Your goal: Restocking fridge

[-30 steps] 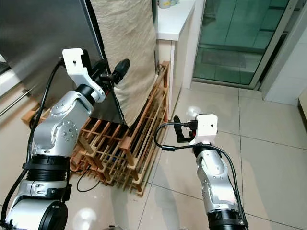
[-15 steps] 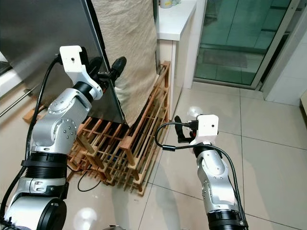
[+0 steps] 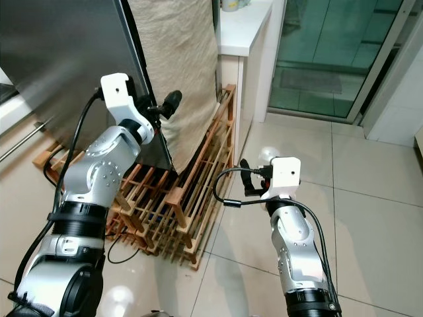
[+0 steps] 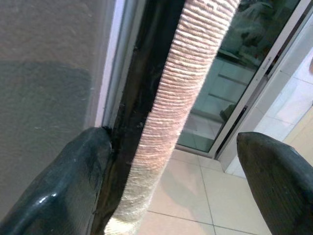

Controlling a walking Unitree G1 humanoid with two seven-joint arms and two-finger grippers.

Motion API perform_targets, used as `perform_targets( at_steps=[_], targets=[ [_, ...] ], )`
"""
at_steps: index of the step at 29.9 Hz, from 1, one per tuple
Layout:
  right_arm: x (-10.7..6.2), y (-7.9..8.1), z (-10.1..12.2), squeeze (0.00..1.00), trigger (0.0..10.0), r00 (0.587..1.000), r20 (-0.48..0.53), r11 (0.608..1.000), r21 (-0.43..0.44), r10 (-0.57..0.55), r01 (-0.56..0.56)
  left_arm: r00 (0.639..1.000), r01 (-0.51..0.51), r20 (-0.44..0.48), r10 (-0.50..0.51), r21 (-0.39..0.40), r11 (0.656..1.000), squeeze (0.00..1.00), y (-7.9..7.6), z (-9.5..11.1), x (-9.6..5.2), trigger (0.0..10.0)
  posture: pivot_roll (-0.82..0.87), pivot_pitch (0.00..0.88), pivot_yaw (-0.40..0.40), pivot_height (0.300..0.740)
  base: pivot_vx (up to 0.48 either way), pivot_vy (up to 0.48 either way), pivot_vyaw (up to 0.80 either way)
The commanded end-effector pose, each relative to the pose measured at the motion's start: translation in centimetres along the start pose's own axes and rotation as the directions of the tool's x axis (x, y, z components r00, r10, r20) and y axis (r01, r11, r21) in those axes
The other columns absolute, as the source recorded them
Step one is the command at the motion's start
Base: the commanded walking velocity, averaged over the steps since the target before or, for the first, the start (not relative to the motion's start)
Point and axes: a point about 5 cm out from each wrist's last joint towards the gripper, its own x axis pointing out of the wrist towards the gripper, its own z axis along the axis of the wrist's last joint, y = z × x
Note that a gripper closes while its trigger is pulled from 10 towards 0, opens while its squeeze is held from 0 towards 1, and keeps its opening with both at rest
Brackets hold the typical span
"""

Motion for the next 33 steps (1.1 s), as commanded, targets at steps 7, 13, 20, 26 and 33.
perform_targets(
  at_steps=[7,13,20,26,33],
  targets=[
    [0.1,0.6,0.3,0.0,10.0,1.0,0.018,1.0,0.002,0.007,-0.007,0.972,0.233,0.041,-0.233,-0.012,0.972,0.0,-4.8,1.3,2.0,10.0,-0.14,0.0,0.141,0.74,0.0,0.0,0.0],
    [-0.6,0.1,0.5,0.0,10.0,0.999,0.032,1.0,-0.004,-0.031,0.031,0.826,0.561,0.06,-0.561,0.006,0.828,0.0,-11.7,1.1,1.9,10.0,-0.2,0.0,0.195,0.74,0.0,0.0,0.0],
    [-1.9,-1.0,-0.1,0.0,10.0,0.994,0.019,0.994,-0.005,-0.111,0.111,0.322,0.943,0.14,-0.936,-0.133,0.304,0.0,-23.4,1.5,-2.2,10.0,-0.28,0.0,0.221,0.74,0.0,0.0,0.0],
    [-2.2,-0.9,-0.1,0.0,10.0,0.993,0.019,0.993,-0.013,-0.114,0.114,0.031,0.941,0.29,-0.956,-0.33,-0.069,0.0,-25.4,2.5,-5.9,10.0,-0.3,0.0,0.214,0.74,0.0,0.0,0.0],
    [-2.2,-0.6,-0.5,0.0,10.0,0.995,-0.007,0.995,-0.007,-0.102,0.102,0.469,0.874,0.209,-0.858,-0.25,0.417,0.0,-15.7,2.3,-2.0,10.0,-0.22,0.0,0.172,0.74,0.0,0.0,0.0]
  ],
)
